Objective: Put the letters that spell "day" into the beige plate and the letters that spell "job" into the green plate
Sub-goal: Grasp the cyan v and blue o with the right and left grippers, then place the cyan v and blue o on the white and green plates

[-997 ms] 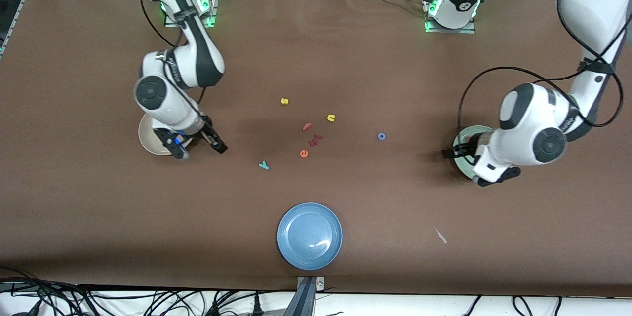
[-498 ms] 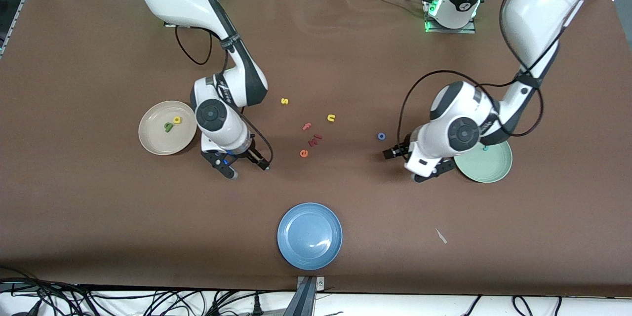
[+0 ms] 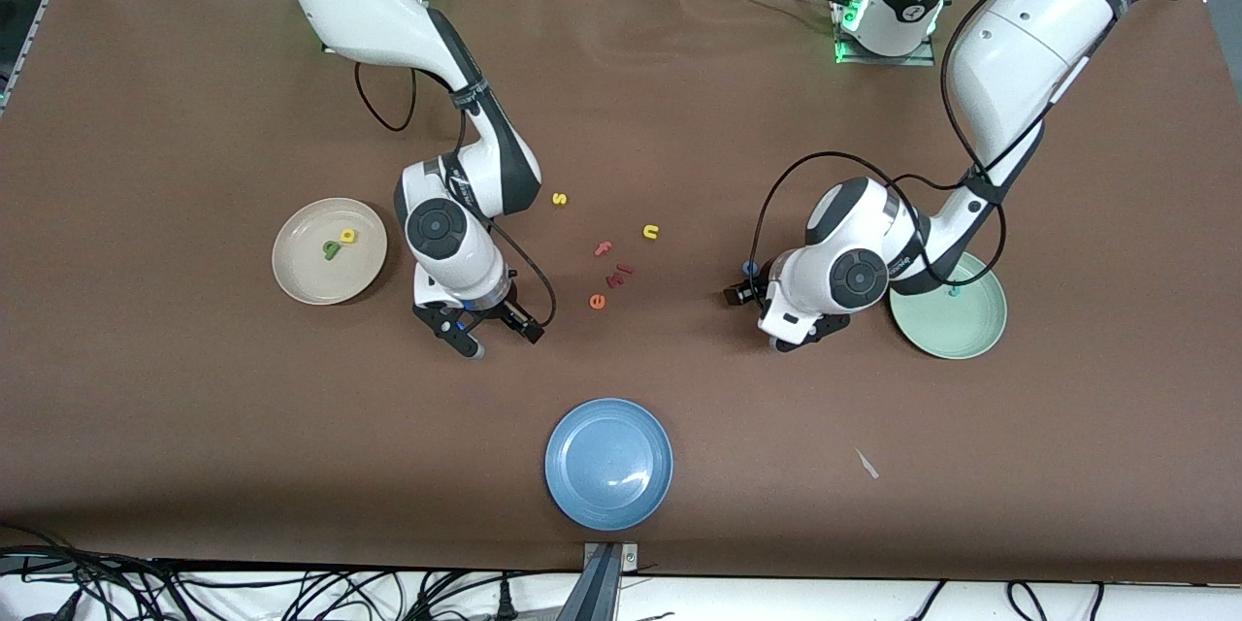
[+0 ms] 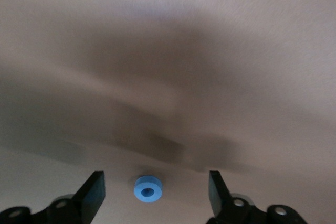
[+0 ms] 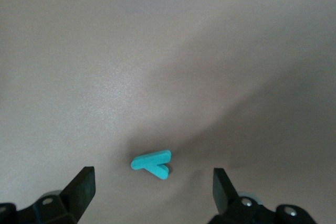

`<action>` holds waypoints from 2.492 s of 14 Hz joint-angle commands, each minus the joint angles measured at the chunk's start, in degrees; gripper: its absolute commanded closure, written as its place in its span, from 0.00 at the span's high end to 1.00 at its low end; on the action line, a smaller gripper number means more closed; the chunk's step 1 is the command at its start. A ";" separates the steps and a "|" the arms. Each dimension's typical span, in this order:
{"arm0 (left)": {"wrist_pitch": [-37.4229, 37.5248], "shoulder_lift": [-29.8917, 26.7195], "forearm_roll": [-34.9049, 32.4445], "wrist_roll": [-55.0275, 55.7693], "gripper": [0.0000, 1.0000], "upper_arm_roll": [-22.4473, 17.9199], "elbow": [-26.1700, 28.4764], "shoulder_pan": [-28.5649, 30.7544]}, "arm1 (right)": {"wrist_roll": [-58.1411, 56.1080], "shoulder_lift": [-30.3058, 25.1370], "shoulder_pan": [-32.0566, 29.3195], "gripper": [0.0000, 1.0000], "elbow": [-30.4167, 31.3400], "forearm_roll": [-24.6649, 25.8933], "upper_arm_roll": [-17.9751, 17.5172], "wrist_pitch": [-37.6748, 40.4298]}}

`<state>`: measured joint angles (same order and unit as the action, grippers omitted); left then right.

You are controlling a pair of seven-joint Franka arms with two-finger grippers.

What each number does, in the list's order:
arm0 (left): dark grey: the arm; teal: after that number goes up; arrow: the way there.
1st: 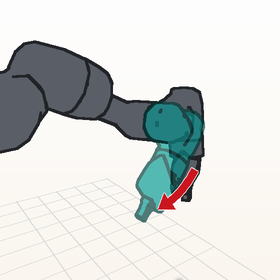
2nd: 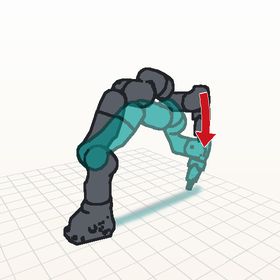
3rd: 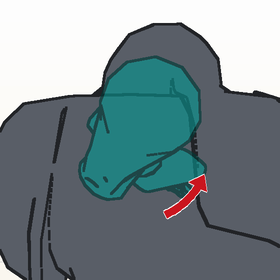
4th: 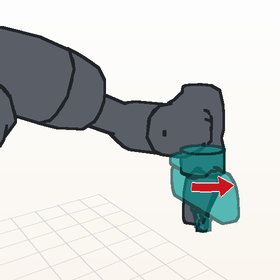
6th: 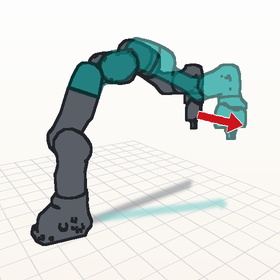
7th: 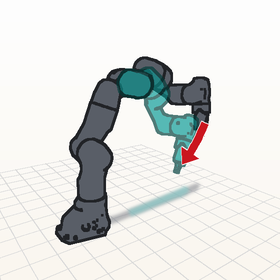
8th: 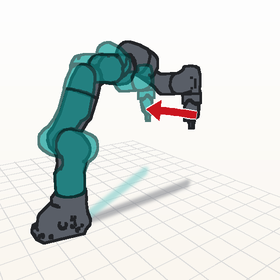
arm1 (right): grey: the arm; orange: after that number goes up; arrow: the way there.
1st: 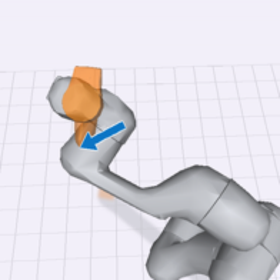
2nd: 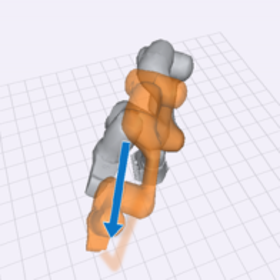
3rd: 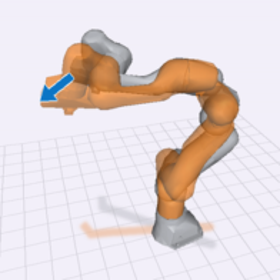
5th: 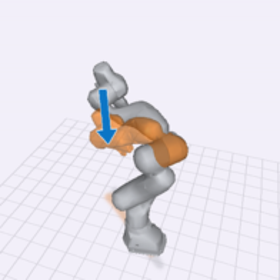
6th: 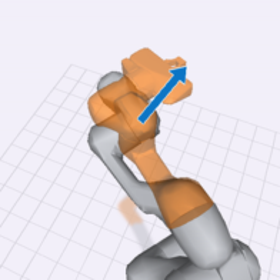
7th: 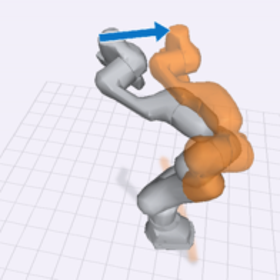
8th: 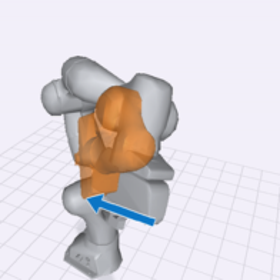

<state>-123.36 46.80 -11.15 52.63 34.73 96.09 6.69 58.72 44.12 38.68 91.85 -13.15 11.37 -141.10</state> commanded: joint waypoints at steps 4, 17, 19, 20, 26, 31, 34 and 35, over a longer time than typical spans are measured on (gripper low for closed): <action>0.66 1.45 -1.07 1.51 0.79 -0.28 -0.02 -0.80 | -0.45 2.54 0.60 0.57 -1.50 -0.30 0.41 -1.19; 1.37 0.40 -1.07 1.86 0.02 -0.10 1.74 0.16 | -0.54 2.29 0.87 0.19 -1.50 0.75 0.67 -1.28; 3.55 -1.44 -1.07 1.42 0.00 -0.02 0.60 0.69 | -0.98 0.63 0.87 0.19 -1.33 1.54 1.20 -0.67; 6.09 -3.54 -1.07 0.81 0.00 0.16 -0.54 2.17 | -0.98 -0.78 0.87 0.19 -0.89 1.63 1.98 0.29; 19.38 -12.79 -0.45 -14.72 0.00 0.78 -1.34 14.99 | -12.20 -11.76 0.87 0.20 2.18 2.95 8.48 16.97; 15.71 -7.52 -5.71 -22.31 0.00 -3.17 -1.25 18.71 | -28.63 -20.64 0.78 0.22 15.61 2.95 15.25 19.20; 13.42 -5.14 -7.22 -24.33 0.00 -5.11 -1.34 18.89 | -34.96 -21.62 0.78 0.22 22.73 2.95 19.37 15.70; 12.02 -4.70 -7.22 -24.33 0.07 -5.29 -1.34 18.89 | -38.21 -21.71 0.78 0.22 25.54 2.61 20.18 12.64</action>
<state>-109.92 41.79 -16.76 29.72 29.66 95.04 25.66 25.31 25.02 38.91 110.47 -10.91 29.88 -123.55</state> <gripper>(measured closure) 0.753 0.639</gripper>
